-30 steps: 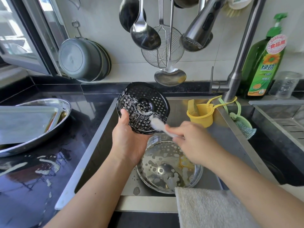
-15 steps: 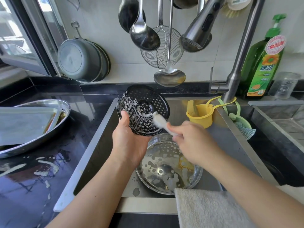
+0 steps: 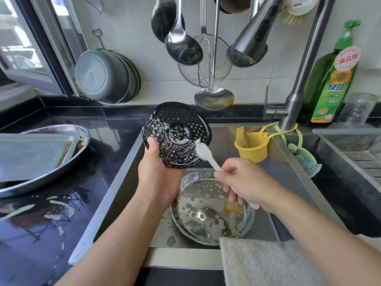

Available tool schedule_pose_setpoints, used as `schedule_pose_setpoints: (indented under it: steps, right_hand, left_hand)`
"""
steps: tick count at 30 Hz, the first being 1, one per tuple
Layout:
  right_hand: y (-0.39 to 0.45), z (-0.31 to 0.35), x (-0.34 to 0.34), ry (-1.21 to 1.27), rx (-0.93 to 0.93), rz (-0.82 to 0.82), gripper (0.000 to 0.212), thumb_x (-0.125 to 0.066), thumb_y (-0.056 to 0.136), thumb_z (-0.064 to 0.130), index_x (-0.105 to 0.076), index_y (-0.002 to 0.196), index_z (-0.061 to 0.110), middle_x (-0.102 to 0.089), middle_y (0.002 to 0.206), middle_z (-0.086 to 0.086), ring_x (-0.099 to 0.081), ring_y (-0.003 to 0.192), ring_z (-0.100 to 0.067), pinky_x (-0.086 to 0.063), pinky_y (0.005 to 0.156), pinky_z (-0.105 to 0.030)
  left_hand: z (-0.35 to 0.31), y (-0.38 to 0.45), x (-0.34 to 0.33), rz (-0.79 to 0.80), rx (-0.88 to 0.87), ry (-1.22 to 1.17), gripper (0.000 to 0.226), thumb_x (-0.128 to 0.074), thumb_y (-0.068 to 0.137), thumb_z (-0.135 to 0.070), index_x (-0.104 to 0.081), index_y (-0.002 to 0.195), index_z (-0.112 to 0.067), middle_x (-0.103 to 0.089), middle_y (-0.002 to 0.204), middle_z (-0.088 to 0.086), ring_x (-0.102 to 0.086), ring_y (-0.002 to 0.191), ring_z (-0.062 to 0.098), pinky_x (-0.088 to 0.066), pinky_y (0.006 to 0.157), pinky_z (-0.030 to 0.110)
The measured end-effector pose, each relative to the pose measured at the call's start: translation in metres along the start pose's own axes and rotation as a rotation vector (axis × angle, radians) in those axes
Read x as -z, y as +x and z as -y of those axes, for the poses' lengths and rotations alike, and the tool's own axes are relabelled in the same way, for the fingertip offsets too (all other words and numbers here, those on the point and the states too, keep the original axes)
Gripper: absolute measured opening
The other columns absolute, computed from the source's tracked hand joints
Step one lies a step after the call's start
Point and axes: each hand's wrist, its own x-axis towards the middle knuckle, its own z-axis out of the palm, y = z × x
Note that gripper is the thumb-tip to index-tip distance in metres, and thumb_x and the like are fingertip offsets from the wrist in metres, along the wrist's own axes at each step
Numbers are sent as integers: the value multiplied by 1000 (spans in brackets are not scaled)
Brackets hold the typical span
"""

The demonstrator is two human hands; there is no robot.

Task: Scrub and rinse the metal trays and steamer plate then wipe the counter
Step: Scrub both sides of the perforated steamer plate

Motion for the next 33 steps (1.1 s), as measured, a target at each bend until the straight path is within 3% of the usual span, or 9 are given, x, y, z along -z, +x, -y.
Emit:
schedule_pose_setpoints:
  steps: [5, 8, 12, 16, 20, 23, 27, 31, 33]
  right_hand:
    - [-5, 5, 12, 107, -90, 139, 29, -45, 108, 30, -67, 100, 14, -56, 70, -4, -45, 47, -11, -29, 41, -24]
    - [-9, 13, 25, 286, -78, 215, 20, -50, 106, 12, -69, 115, 13, -59, 77, -3, -51, 58, -10, -37, 49, -25]
    - [-9, 11, 30, 390, -110, 124, 15, -60, 99, 7, -71, 101, -3, -69, 74, -8, -50, 51, -10, -36, 41, -19]
    - [-5, 7, 13, 226, -162, -13, 29, -56, 104, 24, -71, 89, 5, -58, 58, -3, -29, 37, -9, -18, 37, -20]
    - [-11, 19, -11, 164, -137, 102, 31, -57, 102, 27, -72, 82, 8, -53, 53, 0, -34, 33, -6, -22, 32, -19]
    - [-1, 17, 1, 148, -152, -130, 32, -57, 102, 26, -71, 78, 9, -54, 49, 2, -37, 32, -6, -25, 33, -19]
    - [-17, 20, -13, 86, -138, 52, 32, -57, 102, 28, -72, 79, 11, -54, 49, 3, -40, 35, -7, -26, 36, -19]
    - [-3, 16, -3, 90, -139, -141, 36, -55, 103, 29, -69, 74, 11, -53, 45, 5, -41, 35, -6, -30, 41, -20]
    - [-8, 16, -4, 118, -146, -105, 35, -56, 103, 28, -70, 76, 10, -53, 46, 5, -41, 36, -7, -29, 38, -20]
  left_hand:
    - [1, 5, 5, 13, -30, 28, 56, -29, 111, -47, -41, 156, -14, -60, 146, 16, -63, 128, 37, -60, 91, 48]
    - [0, 10, 10, 11, -68, 53, 57, -32, 110, -47, -40, 156, -15, -58, 149, 15, -62, 130, 37, -59, 92, 47]
    - [1, 13, 13, -8, -92, 46, 55, -32, 111, -46, -41, 156, -17, -59, 148, 14, -62, 130, 36, -55, 102, 54]
    - [4, 14, 15, -1, -85, 7, 55, -31, 111, -46, -38, 157, -17, -58, 149, 13, -61, 131, 36, -49, 108, 57]
    - [8, 12, 15, -13, -36, -21, 61, -39, 108, -49, -37, 157, -14, -55, 150, 18, -60, 131, 39, -49, 107, 60]
    - [6, 15, 18, 27, -71, 2, 62, -34, 108, -49, -32, 160, -16, -52, 154, 15, -55, 137, 36, -41, 116, 59]
    - [9, 10, 13, 5, -67, 43, 58, -33, 110, -48, -39, 156, -15, -57, 150, 13, -61, 131, 35, -49, 108, 56]
    - [9, 8, 9, 25, -82, 68, 58, -27, 111, -47, -35, 159, -16, -55, 152, 11, -59, 134, 33, -44, 115, 54]
    - [10, 7, 10, 36, -71, 66, 58, -29, 110, -48, -34, 159, -17, -55, 152, 12, -59, 134, 33, -43, 115, 55]
